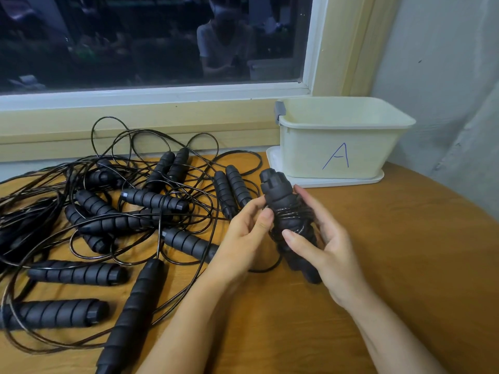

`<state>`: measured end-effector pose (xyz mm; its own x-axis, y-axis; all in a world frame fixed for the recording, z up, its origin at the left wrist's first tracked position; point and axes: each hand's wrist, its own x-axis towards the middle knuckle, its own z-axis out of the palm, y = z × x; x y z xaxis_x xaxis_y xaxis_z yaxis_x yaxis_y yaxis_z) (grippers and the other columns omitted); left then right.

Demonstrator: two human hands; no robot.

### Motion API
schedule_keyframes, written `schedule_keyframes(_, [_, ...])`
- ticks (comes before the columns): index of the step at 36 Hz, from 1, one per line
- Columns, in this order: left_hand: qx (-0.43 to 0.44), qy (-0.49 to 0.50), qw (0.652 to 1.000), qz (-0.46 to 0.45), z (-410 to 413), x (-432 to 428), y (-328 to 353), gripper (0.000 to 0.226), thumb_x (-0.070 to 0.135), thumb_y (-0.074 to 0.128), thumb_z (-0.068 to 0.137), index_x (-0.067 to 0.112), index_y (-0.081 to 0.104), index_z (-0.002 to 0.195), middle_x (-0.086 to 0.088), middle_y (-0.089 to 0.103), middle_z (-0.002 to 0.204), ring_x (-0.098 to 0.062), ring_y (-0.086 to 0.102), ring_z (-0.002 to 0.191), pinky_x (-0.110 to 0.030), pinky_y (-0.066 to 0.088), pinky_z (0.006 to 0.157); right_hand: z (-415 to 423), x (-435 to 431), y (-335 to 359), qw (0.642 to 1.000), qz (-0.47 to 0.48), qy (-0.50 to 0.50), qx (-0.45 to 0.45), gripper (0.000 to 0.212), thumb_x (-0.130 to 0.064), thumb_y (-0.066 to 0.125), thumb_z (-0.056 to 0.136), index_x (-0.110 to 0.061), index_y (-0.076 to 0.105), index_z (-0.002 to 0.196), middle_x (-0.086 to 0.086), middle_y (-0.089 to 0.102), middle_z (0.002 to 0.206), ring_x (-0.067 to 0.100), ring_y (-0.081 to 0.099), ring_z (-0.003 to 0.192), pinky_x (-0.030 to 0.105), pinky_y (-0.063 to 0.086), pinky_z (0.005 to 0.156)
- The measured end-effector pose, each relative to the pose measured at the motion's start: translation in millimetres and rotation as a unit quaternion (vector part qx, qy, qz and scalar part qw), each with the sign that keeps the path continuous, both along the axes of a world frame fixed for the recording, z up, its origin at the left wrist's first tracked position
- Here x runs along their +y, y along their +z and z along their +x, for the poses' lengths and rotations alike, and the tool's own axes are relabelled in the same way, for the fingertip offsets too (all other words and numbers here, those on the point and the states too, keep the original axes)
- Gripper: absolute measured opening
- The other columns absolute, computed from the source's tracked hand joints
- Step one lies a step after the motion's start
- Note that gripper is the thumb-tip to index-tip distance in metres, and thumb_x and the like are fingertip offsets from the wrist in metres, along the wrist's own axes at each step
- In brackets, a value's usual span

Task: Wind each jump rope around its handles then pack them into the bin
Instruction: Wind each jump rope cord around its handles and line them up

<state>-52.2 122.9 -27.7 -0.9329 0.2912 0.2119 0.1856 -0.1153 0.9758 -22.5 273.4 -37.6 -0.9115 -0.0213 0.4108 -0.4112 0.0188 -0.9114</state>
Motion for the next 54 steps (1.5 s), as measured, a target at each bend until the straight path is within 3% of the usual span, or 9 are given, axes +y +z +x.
schedule_keyframes(5, [-0.010, 0.039, 0.999, 0.015, -3, -2, -3, 0.047, 0.026, 0.051, 0.090, -0.001, 0.055, 0.127, -0.008, 0.073, 0.108, -0.010, 0.068, 0.100, -0.018, 0.051, 0.084, -1, 1, -1, 1.000, 0.024, -0.011, 0.010, 0.063, -0.035, 0.069, 0.082, -0.035, 0.048, 0.142, -0.008, 0.053, 0.141, 0.017, 0.050, 0.133, 0.045, 0.041, 0.111])
schedule_keyframes(10, [-0.012, 0.070, 0.997, 0.026, -5, -5, -5, 0.043, 0.024, 0.058, 0.086, -0.006, 0.059, 0.116, -0.004, 0.075, 0.091, -0.011, 0.070, 0.087, -0.019, 0.054, 0.078, 0, 2, 0, 1.000, 0.019, 0.012, -0.002, 0.057, -0.020, 0.067, 0.088, -0.031, 0.049, 0.141, -0.007, 0.059, 0.139, 0.014, 0.051, 0.132, 0.039, 0.041, 0.111])
schedule_keyframes(19, [-0.032, 0.065, 0.995, 0.063, -6, -9, 0, 0.054, 0.024, 0.065, 0.077, -0.018, 0.052, 0.108, -0.006, 0.072, 0.079, -0.011, 0.070, 0.075, -0.018, 0.053, 0.071, 0, 5, 3, 0.998, -0.018, 0.056, -0.027, 0.053, -0.016, 0.062, 0.088, -0.028, 0.051, 0.139, -0.009, 0.062, 0.135, 0.009, 0.055, 0.129, 0.018, 0.046, 0.097])
schedule_keyframes(25, [-0.053, 0.025, 0.996, 0.061, -5, -12, 6, 0.043, 0.015, 0.061, 0.084, -0.014, 0.052, 0.114, -0.003, 0.075, 0.084, -0.011, 0.071, 0.081, -0.017, 0.052, 0.072, -1, 7, 5, 0.992, -0.088, 0.071, -0.053, 0.054, -0.018, 0.062, 0.088, -0.024, 0.051, 0.140, -0.004, 0.063, 0.135, 0.014, 0.056, 0.129, 0.022, 0.049, 0.096])
schedule_keyframes(30, [-0.065, 0.072, 0.992, 0.079, -2, -9, 8, 0.048, 0.022, 0.065, 0.077, -0.010, 0.057, 0.112, -0.014, 0.075, 0.090, -0.016, 0.073, 0.082, -0.019, 0.054, 0.071, 0, 4, 5, 0.991, -0.085, 0.077, -0.072, 0.053, -0.021, 0.060, 0.092, -0.028, 0.047, 0.143, -0.007, 0.060, 0.139, 0.012, 0.053, 0.131, 0.026, 0.047, 0.103])
schedule_keyframes(40, [-0.061, 0.181, 0.977, 0.099, 2, 3, 8, 0.042, 0.026, 0.080, 0.057, 0.009, 0.061, 0.091, -0.012, 0.076, 0.083, -0.022, 0.074, 0.079, -0.025, 0.057, 0.071, -4, -2, -12, 0.993, 0.064, -0.085, 0.057, 0.046, -0.003, 0.050, 0.101, -0.030, 0.053, 0.138, -0.018, 0.056, 0.141, 0.004, 0.046, 0.136, 0.018, 0.037, 0.109])
schedule_keyframes(46, [-0.051, 0.233, 0.968, 0.079, 4, 8, 6, 0.044, 0.033, 0.082, 0.052, 0.012, 0.062, 0.085, -0.010, 0.075, 0.078, -0.021, 0.074, 0.076, -0.024, 0.057, 0.069, -3, -12, -19, 0.976, 0.147, -0.134, 0.085, 0.048, -0.019, 0.043, 0.102, -0.020, 0.038, 0.150, -0.004, 0.043, 0.153, 0.008, 0.037, 0.143, 0.029, 0.034, 0.116])
schedule_keyframes(51, [-0.078, 0.251, 0.962, 0.072, 6, 14, 7, 0.039, 0.030, 0.085, 0.056, 0.013, 0.063, 0.084, -0.007, 0.074, 0.073, -0.013, 0.070, 0.067, -0.021, 0.052, 0.061, 1, -18, -21, 0.912, 0.337, -0.216, 0.091, 0.094, -0.057, 0.059, 0.082, -0.027, 0.011, 0.156, 0.000, 0.031, 0.158, 0.016, 0.038, 0.140, 0.036, 0.045, 0.104])
schedule_keyframes(54, [-0.085, 0.247, 0.963, 0.064, 7, 18, 5, 0.039, 0.031, 0.085, 0.058, 0.014, 0.063, 0.085, -0.007, 0.075, 0.074, -0.016, 0.071, 0.068, -0.027, 0.053, 0.062, 0, -20, -20, 0.859, 0.407, -0.297, 0.092, 0.118, -0.054, 0.083, 0.062, -0.024, 0.017, 0.155, 0.003, 0.034, 0.154, 0.026, 0.050, 0.129, 0.038, 0.056, 0.085])
